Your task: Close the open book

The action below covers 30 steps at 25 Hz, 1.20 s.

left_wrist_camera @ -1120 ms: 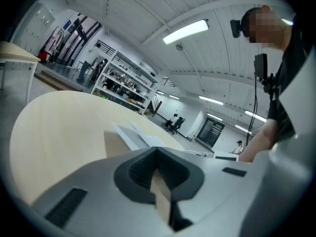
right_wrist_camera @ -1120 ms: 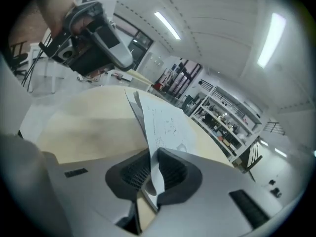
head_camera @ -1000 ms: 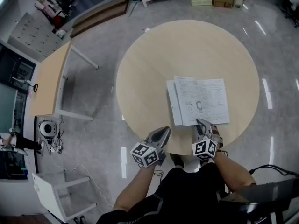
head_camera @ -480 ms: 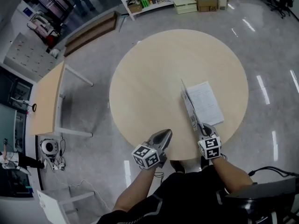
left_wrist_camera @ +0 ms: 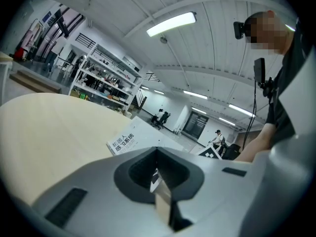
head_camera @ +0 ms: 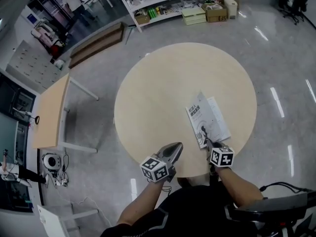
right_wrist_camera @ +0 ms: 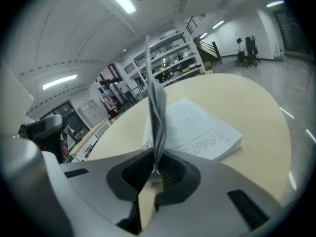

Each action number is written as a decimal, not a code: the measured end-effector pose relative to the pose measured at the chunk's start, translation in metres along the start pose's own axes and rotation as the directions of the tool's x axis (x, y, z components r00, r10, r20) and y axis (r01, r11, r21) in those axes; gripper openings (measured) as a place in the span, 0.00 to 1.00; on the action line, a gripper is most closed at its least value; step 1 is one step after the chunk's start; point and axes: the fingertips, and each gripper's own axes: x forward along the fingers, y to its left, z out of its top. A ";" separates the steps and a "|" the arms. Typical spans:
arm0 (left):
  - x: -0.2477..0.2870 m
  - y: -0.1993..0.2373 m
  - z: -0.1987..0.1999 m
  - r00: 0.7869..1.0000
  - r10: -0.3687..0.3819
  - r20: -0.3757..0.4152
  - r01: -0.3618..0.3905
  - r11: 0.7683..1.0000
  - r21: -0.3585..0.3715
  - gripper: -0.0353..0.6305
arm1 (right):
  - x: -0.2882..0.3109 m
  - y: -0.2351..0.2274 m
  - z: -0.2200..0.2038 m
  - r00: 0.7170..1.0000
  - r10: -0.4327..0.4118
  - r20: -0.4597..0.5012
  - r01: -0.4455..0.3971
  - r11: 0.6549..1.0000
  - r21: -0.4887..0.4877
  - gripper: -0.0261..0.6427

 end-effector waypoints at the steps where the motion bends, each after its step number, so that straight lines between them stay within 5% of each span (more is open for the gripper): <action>1: 0.001 -0.002 0.001 1.000 0.000 0.002 0.000 1.000 0.002 0.05 | 0.000 -0.004 0.000 1.000 0.000 -0.005 0.000 0.999 0.035 0.07; 17: 0.007 -0.011 0.011 0.999 0.039 0.020 -0.039 0.999 0.019 0.05 | 0.012 -0.020 -0.010 0.987 0.054 -0.151 -0.010 0.961 0.277 0.08; 30: 0.019 -0.020 0.004 0.999 0.046 0.008 -0.047 0.999 0.018 0.05 | 0.010 -0.023 -0.013 0.962 0.211 -0.173 -0.101 0.864 0.494 0.16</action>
